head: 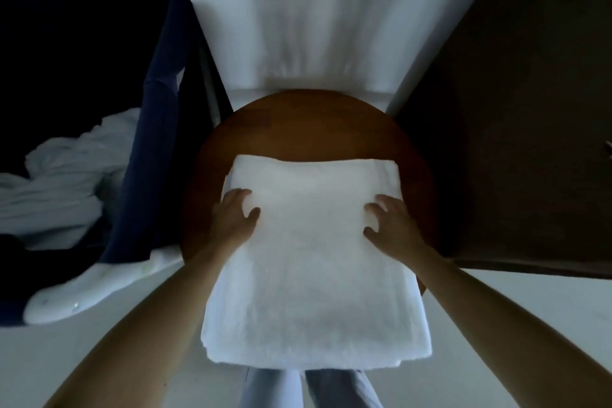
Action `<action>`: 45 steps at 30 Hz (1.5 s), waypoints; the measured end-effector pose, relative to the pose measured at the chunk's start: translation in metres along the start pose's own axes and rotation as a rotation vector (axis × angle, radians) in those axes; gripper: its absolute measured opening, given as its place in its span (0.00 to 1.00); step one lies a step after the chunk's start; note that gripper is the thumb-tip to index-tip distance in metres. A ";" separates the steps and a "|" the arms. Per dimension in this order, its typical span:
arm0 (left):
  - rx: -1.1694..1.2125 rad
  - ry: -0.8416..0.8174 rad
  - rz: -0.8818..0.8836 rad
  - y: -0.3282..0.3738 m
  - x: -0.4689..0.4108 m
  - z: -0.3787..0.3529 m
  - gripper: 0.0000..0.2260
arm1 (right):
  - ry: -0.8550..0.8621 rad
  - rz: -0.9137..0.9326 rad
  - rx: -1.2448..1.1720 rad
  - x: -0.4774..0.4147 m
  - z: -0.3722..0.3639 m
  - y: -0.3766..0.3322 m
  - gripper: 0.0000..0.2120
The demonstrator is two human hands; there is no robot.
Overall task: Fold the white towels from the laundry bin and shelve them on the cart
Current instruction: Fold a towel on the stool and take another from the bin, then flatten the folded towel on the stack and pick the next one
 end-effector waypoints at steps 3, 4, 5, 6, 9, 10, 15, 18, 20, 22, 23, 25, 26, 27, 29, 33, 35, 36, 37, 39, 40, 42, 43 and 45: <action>-0.143 -0.037 -0.070 -0.018 0.032 -0.019 0.19 | -0.088 0.156 0.032 0.026 -0.020 -0.021 0.24; -0.183 -0.051 -0.074 -0.025 0.046 -0.025 0.20 | -0.115 0.185 0.035 0.036 -0.027 -0.025 0.24; -0.217 -0.065 -0.077 -0.031 0.061 -0.030 0.20 | -0.133 0.211 0.032 0.047 -0.035 -0.029 0.25; -0.241 -0.080 -0.087 -0.037 0.076 -0.035 0.20 | -0.143 0.237 0.032 0.057 -0.041 -0.033 0.25; -0.330 -0.170 -0.133 -0.046 0.121 -0.044 0.23 | -0.186 0.307 0.116 0.089 -0.058 -0.040 0.28; -0.373 -0.208 -0.158 -0.048 0.133 -0.046 0.26 | -0.199 0.317 0.153 0.099 -0.063 -0.042 0.30; -0.667 -0.231 -0.493 -0.071 0.190 -0.067 0.55 | -0.059 0.373 0.397 0.150 -0.102 -0.064 0.49; -0.716 -0.160 -0.608 -0.095 0.207 -0.088 0.67 | -0.003 0.371 0.463 0.172 -0.144 -0.081 0.59; -0.726 -0.113 -0.674 -0.107 0.220 -0.102 0.71 | 0.040 0.359 0.496 0.183 -0.165 -0.093 0.65; -0.722 0.002 -0.737 -0.116 0.227 -0.109 0.70 | 0.119 0.297 0.481 0.186 -0.176 -0.102 0.67; -0.711 0.069 -0.752 -0.118 0.225 -0.109 0.68 | 0.175 0.263 0.471 0.184 -0.178 -0.105 0.66; -0.690 0.134 -0.754 -0.115 0.210 -0.104 0.64 | 0.234 0.182 0.462 0.171 -0.174 -0.105 0.61; -0.698 0.128 -0.739 -0.111 0.202 -0.102 0.62 | 0.227 0.142 0.454 0.165 -0.170 -0.102 0.58; -0.720 0.110 -0.727 -0.106 0.197 -0.100 0.60 | 0.196 0.114 0.432 0.159 -0.167 -0.097 0.56; -0.765 0.082 -0.714 -0.099 0.190 -0.101 0.57 | 0.131 0.064 0.408 0.150 -0.166 -0.085 0.54; -0.749 0.104 -0.730 -0.086 0.175 -0.102 0.55 | 0.148 0.026 0.415 0.137 -0.151 -0.078 0.52; -0.734 0.118 -0.727 -0.070 0.161 -0.099 0.52 | 0.149 0.042 0.376 0.123 -0.138 -0.075 0.48; -0.725 0.135 -0.716 -0.061 0.153 -0.098 0.51 | 0.154 0.028 0.361 0.115 -0.134 -0.068 0.44; -0.719 0.147 -0.697 -0.051 0.145 -0.098 0.50 | 0.145 0.002 0.357 0.105 -0.129 -0.059 0.42; -0.696 0.154 -0.659 -0.032 0.126 -0.099 0.51 | 0.167 -0.033 0.338 0.083 -0.117 -0.044 0.41; -0.687 0.153 -0.649 -0.022 0.115 -0.101 0.51 | 0.171 -0.033 0.321 0.072 -0.111 -0.038 0.41; -0.676 0.153 -0.653 -0.004 0.095 -0.104 0.49 | 0.148 -0.036 0.294 0.052 -0.096 -0.024 0.41; -0.674 0.139 -0.656 0.004 0.087 -0.105 0.48 | 0.115 -0.040 0.300 0.043 -0.091 -0.017 0.41; -0.687 0.059 -0.633 0.011 0.073 -0.108 0.48 | -0.010 -0.060 0.296 0.034 -0.083 -0.011 0.40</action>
Point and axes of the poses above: each hand's wrist, its own x-axis away from the middle knuckle, its own z-axis out of the back of the hand, y = z × x, the point moved 5 cm from there along -x, towards the middle knuckle, and after that the axes turned 5 degrees about z, right-handed, at the moved point
